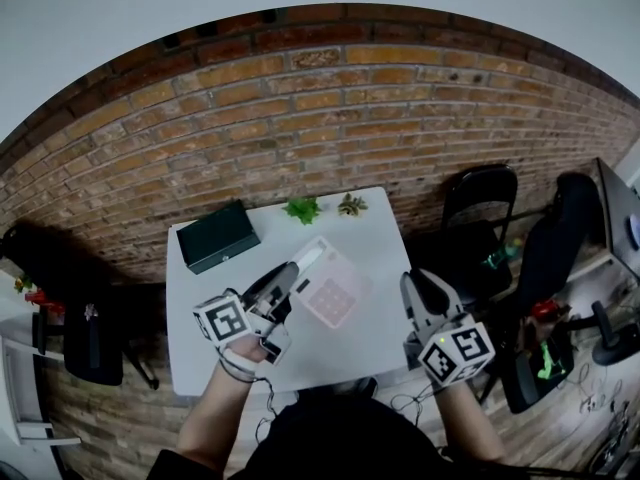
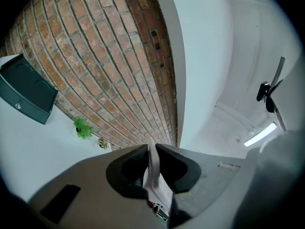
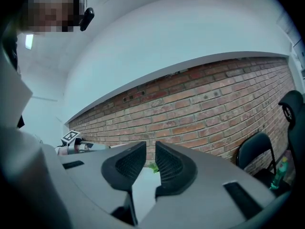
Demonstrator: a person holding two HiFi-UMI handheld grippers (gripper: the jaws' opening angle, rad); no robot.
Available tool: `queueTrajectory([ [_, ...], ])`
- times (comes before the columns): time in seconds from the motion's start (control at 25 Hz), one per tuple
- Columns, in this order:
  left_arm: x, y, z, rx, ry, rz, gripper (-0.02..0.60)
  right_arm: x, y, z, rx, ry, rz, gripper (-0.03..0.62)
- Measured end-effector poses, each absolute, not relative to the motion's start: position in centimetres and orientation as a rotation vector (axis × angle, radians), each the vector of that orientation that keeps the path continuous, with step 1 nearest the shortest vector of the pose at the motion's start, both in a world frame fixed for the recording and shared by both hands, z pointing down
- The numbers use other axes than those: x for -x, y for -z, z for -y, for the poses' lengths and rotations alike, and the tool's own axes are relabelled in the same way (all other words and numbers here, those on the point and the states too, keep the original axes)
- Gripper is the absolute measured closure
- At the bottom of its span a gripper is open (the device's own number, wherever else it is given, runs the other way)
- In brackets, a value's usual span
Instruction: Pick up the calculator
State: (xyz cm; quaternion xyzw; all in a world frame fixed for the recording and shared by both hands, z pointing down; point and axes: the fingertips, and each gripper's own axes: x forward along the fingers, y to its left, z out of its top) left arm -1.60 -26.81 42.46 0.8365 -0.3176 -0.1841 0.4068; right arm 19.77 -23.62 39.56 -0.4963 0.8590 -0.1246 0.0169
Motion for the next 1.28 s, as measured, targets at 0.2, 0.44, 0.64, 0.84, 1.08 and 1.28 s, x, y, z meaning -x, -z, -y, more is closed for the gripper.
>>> queueTrajectory([
  [0.2, 1.7, -41.6, 26.5, -2.093, 0.491, 0.797, 0.532, -21.0, -38.8, 24.1, 1.561, 0.362, -2.646, 0.53],
  [0.44, 1.1, -39.8, 26.2, -2.122, 0.521, 0.76, 0.532, -21.5, -38.9, 24.5, 1.551, 0.354, -2.651, 0.534],
  [0.64, 0.5, -38.4, 25.9, -2.127, 0.566, 0.708, 0.532, -21.6, -39.4, 24.9, 1.543, 0.366, -2.651, 0.536],
  [0.84, 0.4, -38.2, 25.6, -2.108, 0.586, 0.702, 0.532, -21.8, -39.9, 25.2, 1.533, 0.39, -2.65, 0.537],
  [1.08, 0.6, -38.8, 25.3, -2.095, 0.581, 0.719, 0.532, -21.4, -40.2, 25.3, 1.515, 0.404, -2.662, 0.539],
  [1.28, 0.9, -39.4, 25.1, -2.076, 0.587, 0.728, 0.532, -21.1, -40.2, 25.2, 1.495, 0.403, -2.675, 0.54],
])
